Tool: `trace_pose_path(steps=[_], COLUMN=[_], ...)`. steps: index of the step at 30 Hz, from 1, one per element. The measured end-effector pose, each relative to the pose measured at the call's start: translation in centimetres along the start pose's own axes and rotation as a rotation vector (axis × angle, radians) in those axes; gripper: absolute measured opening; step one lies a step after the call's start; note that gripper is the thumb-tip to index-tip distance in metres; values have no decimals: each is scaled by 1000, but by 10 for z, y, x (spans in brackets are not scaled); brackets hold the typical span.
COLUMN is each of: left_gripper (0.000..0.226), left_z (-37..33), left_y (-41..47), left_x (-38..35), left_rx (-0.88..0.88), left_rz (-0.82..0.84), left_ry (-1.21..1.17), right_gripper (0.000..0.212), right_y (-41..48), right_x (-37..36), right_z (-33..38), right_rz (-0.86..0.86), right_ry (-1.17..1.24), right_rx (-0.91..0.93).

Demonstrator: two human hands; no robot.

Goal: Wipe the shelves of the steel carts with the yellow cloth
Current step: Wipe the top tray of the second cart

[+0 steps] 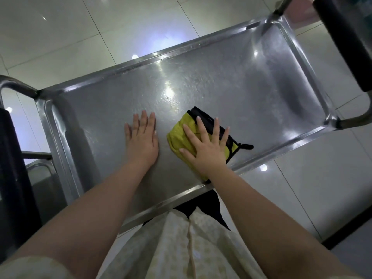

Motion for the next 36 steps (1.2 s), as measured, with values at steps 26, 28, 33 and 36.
trace_pose_path(steps=[26, 28, 33, 36], left_gripper=[63, 61, 67, 65], left_z=[12, 12, 11, 12], left_y=[28, 28, 29, 29], left_x=[-7, -6, -6, -10], left_rx=[39, 63, 53, 64], left_rz=[63, 70, 67, 73], left_ry=[102, 72, 86, 107], right_gripper=[65, 61, 56, 57], right_y=[99, 96, 130, 157], right_x=[-4, -6, 2, 15], right_z=[71, 81, 1, -70], right_rz=[-20, -18, -19, -4], right_ry=[90, 102, 77, 95], right_rx=[-81, 41, -38, -333])
Point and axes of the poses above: each hand's wrist, its own y-axis towards the middle knuckle, its own x-axis out of the back of the hand, z = x × y, the point moved 1 cm from there along y, towards the middle knuckle, and after that the axes turned 6 degrees about -z, right-handed, at the moved point
